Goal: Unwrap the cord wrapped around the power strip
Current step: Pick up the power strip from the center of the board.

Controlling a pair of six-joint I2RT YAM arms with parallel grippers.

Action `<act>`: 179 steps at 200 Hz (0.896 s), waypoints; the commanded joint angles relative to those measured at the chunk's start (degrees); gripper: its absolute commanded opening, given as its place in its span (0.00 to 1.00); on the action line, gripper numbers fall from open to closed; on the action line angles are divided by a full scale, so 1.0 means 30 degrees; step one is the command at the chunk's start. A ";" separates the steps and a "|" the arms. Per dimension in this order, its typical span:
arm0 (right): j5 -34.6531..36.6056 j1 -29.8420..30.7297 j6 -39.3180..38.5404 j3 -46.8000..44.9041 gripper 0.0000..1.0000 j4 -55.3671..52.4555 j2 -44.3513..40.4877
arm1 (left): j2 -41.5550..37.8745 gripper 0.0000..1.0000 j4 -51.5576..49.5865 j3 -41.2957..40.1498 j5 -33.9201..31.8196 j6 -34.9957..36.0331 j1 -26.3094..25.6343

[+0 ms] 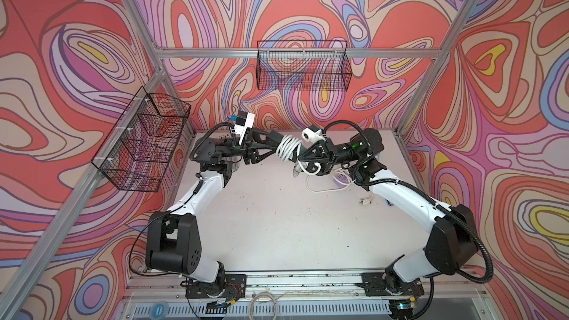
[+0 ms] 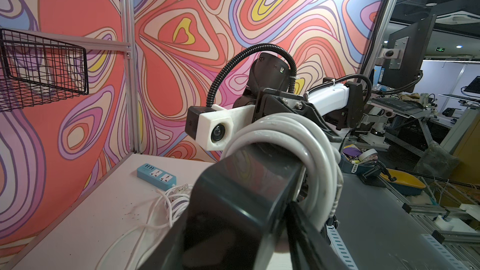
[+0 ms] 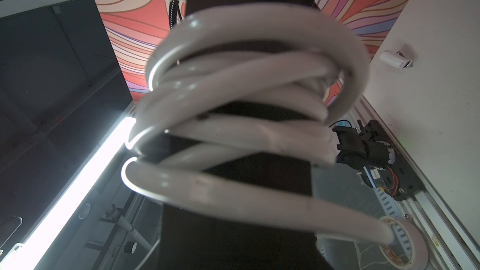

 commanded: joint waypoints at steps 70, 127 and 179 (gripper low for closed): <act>-0.0074 0.0594 0.1387 -0.0365 0.53 0.3588 0.0348 | -0.0337 0.30 0.1249 0.0488 -0.0371 -0.0556 -0.0127; -0.0410 0.0364 0.1314 0.0438 0.86 0.3784 0.1031 | -0.0852 0.00 0.0156 0.0261 -0.0271 0.0355 -0.0123; -0.0760 -0.0242 0.0284 0.0751 0.98 0.2773 0.1188 | -0.1367 0.00 -0.1199 0.0053 -0.0192 0.1503 -0.0103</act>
